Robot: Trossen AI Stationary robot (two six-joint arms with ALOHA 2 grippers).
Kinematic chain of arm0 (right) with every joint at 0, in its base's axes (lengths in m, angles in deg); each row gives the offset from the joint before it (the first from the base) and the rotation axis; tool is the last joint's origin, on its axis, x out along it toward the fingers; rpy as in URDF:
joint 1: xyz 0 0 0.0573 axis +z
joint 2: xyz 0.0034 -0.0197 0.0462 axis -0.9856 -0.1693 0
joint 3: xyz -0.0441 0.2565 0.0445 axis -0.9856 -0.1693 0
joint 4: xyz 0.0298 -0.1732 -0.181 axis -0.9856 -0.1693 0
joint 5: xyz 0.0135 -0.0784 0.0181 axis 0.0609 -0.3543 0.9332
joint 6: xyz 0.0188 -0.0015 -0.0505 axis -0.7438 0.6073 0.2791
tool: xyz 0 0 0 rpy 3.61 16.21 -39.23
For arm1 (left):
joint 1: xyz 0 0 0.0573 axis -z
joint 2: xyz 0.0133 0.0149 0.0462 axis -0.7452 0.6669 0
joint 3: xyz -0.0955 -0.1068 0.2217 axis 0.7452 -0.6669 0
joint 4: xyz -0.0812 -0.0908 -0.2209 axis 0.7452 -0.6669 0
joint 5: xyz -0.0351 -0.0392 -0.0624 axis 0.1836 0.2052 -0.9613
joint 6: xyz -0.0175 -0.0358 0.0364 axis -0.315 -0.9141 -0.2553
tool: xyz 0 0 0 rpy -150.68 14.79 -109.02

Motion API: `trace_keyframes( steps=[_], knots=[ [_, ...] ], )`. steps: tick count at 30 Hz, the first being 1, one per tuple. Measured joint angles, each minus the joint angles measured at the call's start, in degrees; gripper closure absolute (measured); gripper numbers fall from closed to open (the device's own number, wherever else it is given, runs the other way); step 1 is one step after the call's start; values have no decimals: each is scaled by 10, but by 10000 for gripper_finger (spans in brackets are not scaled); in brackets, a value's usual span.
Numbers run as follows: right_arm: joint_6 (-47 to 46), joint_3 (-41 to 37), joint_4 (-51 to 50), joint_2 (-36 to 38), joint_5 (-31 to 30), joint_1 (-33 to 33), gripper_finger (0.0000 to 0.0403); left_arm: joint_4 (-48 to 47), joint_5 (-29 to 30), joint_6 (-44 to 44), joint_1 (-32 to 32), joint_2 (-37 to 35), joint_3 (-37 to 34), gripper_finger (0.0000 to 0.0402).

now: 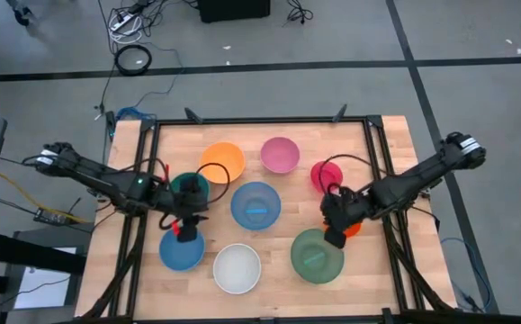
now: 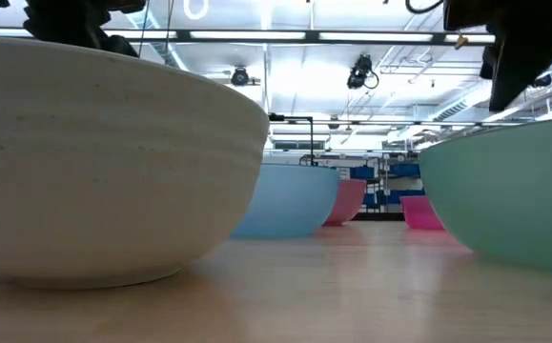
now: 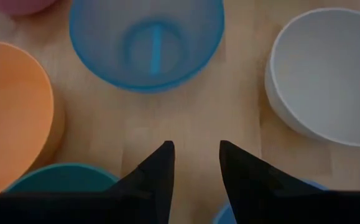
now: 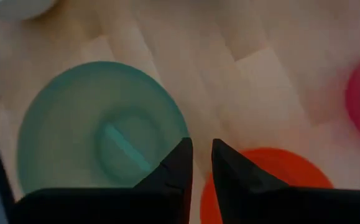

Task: Nest bowls inside each other
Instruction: Stack the green bowl on top of the blue bowl

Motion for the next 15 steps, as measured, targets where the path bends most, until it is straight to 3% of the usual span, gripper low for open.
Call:
trace_keyframes(
  steps=[8, 15],
  knots=[
    [7, 0, 38, -60, 11, 3, 301, 2, 28, -16, 25, 0, 0, 265],
    [37, 0, 56, -63, 25, 5, 254, 15, 31, -57, 48, 0, 0, 265]
  ],
)
